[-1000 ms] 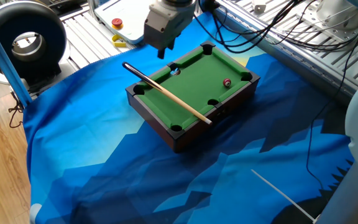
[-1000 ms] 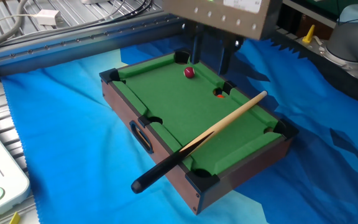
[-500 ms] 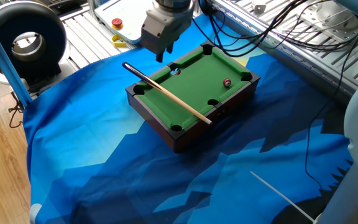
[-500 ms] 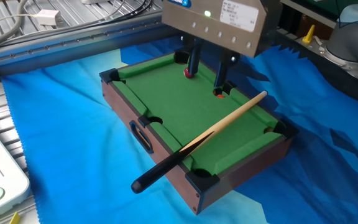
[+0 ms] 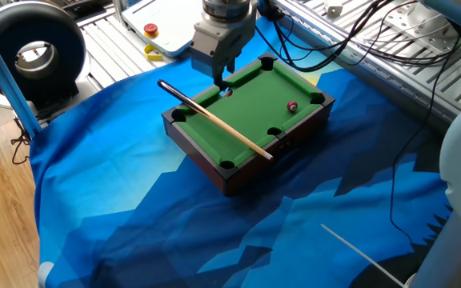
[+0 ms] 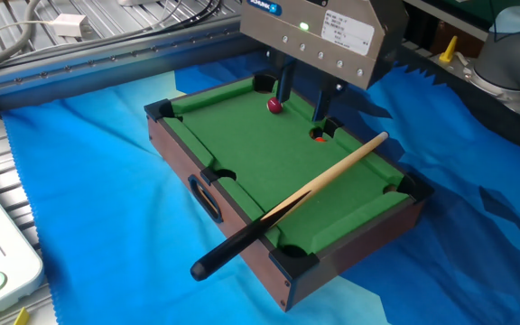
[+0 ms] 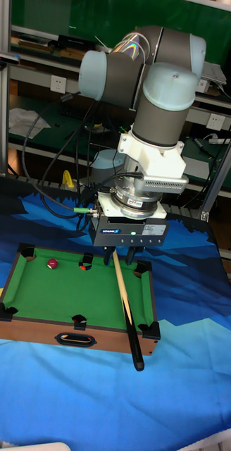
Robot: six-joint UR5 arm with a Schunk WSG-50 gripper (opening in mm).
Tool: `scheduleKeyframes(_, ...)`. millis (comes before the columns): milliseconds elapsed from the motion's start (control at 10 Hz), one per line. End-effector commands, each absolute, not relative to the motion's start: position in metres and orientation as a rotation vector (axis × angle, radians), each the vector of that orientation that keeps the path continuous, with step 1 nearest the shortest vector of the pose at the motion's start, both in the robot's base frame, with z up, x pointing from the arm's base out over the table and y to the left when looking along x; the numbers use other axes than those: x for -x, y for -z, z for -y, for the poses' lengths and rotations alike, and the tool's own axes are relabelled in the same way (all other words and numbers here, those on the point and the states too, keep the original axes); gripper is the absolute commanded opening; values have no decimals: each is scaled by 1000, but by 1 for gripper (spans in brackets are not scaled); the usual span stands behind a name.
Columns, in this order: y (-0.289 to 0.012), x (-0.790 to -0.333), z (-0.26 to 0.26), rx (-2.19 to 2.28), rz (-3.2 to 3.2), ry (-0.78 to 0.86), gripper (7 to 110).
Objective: Hit the pool ball
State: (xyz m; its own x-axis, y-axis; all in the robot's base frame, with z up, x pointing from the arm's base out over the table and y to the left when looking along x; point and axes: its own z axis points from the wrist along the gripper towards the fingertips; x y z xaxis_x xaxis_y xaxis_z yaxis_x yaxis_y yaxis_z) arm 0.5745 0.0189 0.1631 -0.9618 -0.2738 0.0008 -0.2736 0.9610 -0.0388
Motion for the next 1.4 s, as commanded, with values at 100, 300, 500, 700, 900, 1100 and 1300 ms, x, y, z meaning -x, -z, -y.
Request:
scheduleKeyframes(100,-162,-568,-16,455,-3128,63,44)
scheduleKeyframes(300,-164,-560,-14,436,-3163,67,44)
scheduleKeyframes(500,-163,-555,-12,413,-3183,69,44)
scheduleKeyframes(700,-164,-548,-13,418,-3209,54,44)
scheduleKeyframes(900,-164,-553,-4,488,-3183,112,44)
scheduleKeyframes(1100,-163,-572,-15,455,-3109,62,44)
scheduleKeyframes(1300,-163,-581,-16,489,-3065,62,44)
